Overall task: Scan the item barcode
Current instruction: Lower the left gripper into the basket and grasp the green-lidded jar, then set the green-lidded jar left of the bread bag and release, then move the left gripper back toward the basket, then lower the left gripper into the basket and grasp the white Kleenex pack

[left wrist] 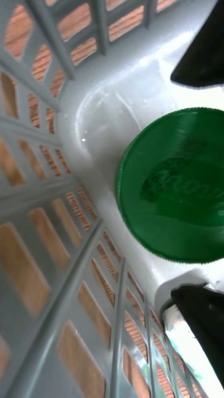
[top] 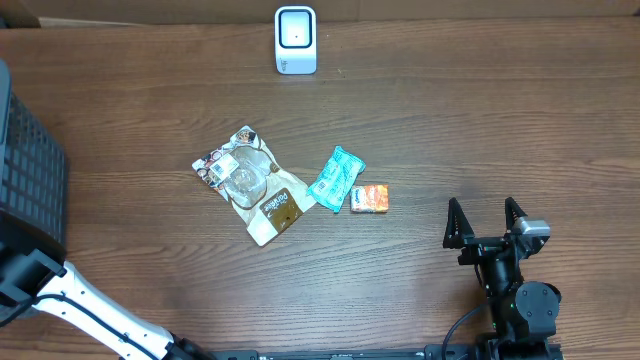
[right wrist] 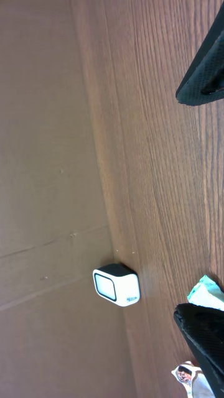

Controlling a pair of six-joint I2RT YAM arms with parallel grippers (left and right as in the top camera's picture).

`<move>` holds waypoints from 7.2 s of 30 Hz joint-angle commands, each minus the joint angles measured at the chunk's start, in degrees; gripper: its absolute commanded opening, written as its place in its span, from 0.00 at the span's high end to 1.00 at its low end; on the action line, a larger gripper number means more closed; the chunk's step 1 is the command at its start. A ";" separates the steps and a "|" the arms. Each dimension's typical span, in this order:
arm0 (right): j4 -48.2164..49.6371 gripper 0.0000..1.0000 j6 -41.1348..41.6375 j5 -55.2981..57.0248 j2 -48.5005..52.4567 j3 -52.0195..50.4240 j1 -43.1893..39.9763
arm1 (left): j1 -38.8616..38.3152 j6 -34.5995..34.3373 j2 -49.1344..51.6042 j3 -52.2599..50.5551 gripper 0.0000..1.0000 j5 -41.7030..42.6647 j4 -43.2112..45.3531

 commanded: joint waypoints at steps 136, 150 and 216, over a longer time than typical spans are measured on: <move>0.39 0.00 0.00 0.55 -0.57 -0.59 0.31 | 4.87 -16.81 -52.50 -19.54 0.01 9.31 -14.97; 0.39 0.00 0.02 0.55 -0.57 -0.59 0.31 | 14.64 -14.16 -45.59 -28.79 0.04 2.97 -13.77; 0.39 0.00 0.00 0.55 -0.57 -0.59 0.31 | 8.33 19.63 -12.46 -43.47 0.58 -11.63 25.53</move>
